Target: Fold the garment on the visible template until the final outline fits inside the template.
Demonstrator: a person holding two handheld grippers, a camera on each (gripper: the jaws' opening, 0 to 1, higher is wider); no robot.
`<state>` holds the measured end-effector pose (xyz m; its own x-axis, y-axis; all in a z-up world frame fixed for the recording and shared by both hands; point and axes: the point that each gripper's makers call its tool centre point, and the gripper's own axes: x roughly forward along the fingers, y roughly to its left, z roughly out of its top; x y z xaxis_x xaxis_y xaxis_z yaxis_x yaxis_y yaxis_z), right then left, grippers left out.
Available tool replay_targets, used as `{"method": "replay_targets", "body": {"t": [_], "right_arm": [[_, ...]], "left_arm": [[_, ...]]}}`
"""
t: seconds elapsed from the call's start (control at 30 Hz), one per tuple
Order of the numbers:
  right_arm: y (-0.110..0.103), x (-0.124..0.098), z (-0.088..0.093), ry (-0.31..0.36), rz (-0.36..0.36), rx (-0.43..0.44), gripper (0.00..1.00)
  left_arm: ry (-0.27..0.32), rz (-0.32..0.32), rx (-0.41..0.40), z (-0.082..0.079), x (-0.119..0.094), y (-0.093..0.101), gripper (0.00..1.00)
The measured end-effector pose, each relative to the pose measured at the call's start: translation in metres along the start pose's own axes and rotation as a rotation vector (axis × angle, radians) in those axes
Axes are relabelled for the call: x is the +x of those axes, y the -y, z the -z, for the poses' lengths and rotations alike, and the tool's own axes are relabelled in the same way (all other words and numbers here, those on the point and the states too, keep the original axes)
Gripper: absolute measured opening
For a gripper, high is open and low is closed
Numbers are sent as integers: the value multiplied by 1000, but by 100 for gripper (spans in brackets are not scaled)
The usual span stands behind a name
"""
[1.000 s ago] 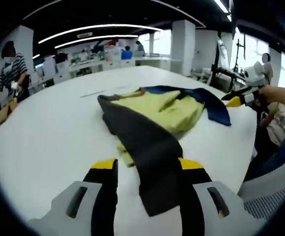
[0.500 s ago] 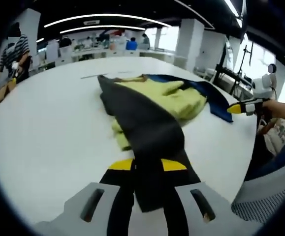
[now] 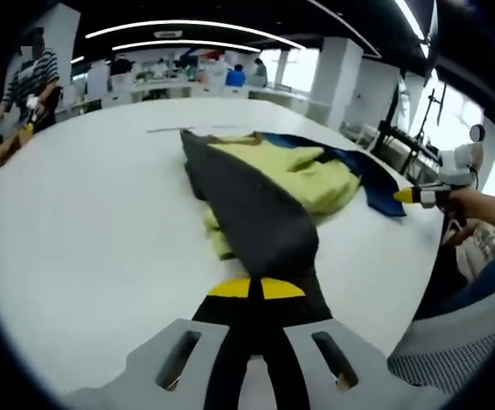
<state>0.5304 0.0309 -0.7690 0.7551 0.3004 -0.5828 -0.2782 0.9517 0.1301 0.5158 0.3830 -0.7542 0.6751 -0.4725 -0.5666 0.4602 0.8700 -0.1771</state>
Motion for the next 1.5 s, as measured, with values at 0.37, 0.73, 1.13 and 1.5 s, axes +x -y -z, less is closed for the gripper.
{"method": "replay_targets", "body": {"t": [0.37,0.73,1.13,1.5], "right_arm": [[12,-21,-39,45,6,-60,0],[55,-37,-62,39,57,-138,0],[98,-33,-77,18,117,-105,0],[141,-11,-75,-54,168,-86,0]], "left_arm": [[124,-107,-24,-54,-42,-30,0],[159,-245,-13,-77,-65,-86,0],[164,-427,-9,-94,-69,-162,0],[143,-495,-159,-79,-64,-226,0]]}}
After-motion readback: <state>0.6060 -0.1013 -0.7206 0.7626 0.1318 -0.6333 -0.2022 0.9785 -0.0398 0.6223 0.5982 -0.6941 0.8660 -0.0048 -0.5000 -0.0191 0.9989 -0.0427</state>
